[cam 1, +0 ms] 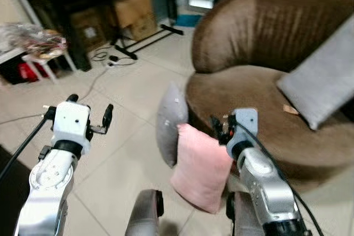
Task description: Move the pillow to the sofa from floor
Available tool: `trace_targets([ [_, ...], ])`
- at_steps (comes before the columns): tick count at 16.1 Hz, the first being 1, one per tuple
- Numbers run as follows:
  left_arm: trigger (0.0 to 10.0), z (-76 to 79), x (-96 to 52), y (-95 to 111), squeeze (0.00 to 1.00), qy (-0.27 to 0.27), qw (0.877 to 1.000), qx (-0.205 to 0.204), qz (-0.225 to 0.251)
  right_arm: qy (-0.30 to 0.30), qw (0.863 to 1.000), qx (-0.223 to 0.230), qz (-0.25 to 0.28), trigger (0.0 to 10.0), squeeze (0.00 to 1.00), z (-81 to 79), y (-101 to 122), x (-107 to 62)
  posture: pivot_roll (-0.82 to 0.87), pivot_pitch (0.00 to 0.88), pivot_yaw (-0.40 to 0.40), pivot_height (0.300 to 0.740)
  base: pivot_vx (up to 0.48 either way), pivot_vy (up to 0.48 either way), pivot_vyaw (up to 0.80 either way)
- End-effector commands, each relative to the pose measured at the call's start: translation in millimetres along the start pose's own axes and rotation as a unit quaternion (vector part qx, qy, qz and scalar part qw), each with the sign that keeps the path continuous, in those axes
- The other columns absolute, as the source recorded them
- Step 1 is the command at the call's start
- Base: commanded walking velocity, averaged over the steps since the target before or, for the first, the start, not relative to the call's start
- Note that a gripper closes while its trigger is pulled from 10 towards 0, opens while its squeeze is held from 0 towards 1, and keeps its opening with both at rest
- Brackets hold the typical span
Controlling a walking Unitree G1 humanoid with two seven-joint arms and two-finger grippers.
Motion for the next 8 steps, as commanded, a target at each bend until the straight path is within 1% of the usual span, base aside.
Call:
trace_targets([
  [1, 10.0, -2.1, -0.3, -1.2, 0.00, 0.004, 1.000, -0.004, 0.001, 0.004, 1.000, -0.004, 0.013, 10.0, 0.00, -1.3, 8.0, 1.1, -0.03, 0.000, 0.116, 0.616, 0.000, 0.000, 0.00],
  [2, 10.0, -0.2, -1.6, -1.6, 0.00, 0.002, 1.000, -0.006, 0.001, 0.003, 1.000, -0.003, 0.010, 10.0, 0.00, -0.2, 5.5, 0.4, -0.03, 0.000, 0.103, 0.616, 0.000, 0.000, 0.00],
  [4, 10.0, 1.7, -1.7, -3.1, 0.00, -0.003, 1.000, -0.002, -0.002, -0.010, 1.000, -0.004, 0.010, 10.0, 0.00, 6.2, 3.6, -0.3, -0.01, 0.000, 0.074, 0.616, 0.298, 0.000, 0.00],
  [6, 10.0, -0.5, -2.7, -3.9, 0.00, -0.002, 1.000, -0.002, -0.002, -0.014, 1.000, -0.014, 0.024, 10.0, 0.00, 6.9, 8.1, -0.4, -0.01, 0.000, 0.062, 0.616, 0.338, 0.000, 0.00],
  [8, 10.0, -0.8, -2.7, -3.6, 0.00, -0.002, 1.000, -0.002, 0.000, -0.012, 0.999, -0.018, 0.026, 10.0, 0.00, 5.6, 9.3, -0.3, -0.01, 0.000, 0.052, 0.616, 0.349, 0.000, 0.65],
])
Point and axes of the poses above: a point about 5 cm out from each wrist's last joint towards the gripper, its own x axis pointing out of the wrist towards the gripper, its own y axis along the axis of the wrist's last joint, z = x × y, the point moved 5 cm from there along x, pointing out of the wrist towards the gripper, and after that the axes turned 8 degrees about x, right-handed, at the moved point
